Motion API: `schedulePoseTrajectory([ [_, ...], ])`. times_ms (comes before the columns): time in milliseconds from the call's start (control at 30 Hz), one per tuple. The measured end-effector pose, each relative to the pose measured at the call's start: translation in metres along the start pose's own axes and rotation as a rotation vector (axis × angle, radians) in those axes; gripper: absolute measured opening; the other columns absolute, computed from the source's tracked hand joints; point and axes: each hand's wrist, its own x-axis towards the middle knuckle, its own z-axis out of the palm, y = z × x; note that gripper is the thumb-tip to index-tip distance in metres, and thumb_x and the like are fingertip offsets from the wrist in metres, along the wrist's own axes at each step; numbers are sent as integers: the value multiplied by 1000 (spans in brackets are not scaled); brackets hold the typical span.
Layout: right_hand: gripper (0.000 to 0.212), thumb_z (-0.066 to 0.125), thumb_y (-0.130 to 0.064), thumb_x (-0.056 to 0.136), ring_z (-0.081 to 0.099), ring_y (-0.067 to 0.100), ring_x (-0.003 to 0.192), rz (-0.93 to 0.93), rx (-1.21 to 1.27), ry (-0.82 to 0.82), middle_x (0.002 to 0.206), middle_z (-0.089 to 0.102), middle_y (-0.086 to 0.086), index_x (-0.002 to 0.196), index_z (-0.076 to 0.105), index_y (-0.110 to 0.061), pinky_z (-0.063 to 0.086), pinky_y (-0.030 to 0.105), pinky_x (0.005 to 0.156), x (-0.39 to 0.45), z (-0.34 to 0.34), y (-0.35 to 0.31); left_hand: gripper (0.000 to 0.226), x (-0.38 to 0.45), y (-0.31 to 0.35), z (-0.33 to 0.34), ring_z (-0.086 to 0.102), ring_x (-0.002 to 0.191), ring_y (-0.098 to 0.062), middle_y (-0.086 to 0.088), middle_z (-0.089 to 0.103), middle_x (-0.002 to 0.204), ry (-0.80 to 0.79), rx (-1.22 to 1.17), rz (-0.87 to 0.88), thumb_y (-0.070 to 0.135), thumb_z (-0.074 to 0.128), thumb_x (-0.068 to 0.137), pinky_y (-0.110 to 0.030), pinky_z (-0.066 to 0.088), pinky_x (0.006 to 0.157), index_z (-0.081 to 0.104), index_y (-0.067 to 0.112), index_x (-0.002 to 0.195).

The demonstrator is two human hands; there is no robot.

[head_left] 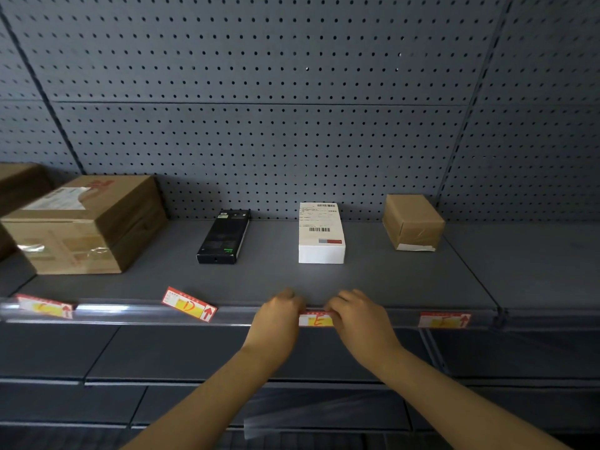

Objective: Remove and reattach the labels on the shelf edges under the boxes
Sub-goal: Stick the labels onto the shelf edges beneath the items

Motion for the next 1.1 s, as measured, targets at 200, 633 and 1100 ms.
schedulePoseTrajectory([
  [200, 17, 56, -13, 91, 57, 16, 97, -23, 93, 31, 105, 65, 2, 106, 64, -15, 47, 24, 74, 0, -3, 5, 26, 3, 2, -1, 63, 92, -27, -9, 60, 110, -9, -19, -19, 1, 53, 90, -28, 48, 77, 68, 11, 108],
  [633, 14, 60, -11, 88, 55, 5, 82, 196, 297, 163, 92, 60, -8, 96, 66, -21, 49, 20, 73, -30, -9, 33, 27, -7, -12, -1, 67, 91, -21, -6, 70, 106, 77, -208, -110, -2, 53, 88, -26, 53, 83, 72, 14, 100],
  [1100, 18, 53, -17, 94, 56, 14, 95, 62, 140, 72, 103, 62, 2, 103, 68, -13, 48, 23, 78, -14, -6, 16, 30, -7, 3, 0, 65, 95, -23, -9, 68, 111, 35, -185, -114, -3, 53, 88, -24, 50, 83, 71, 12, 107],
])
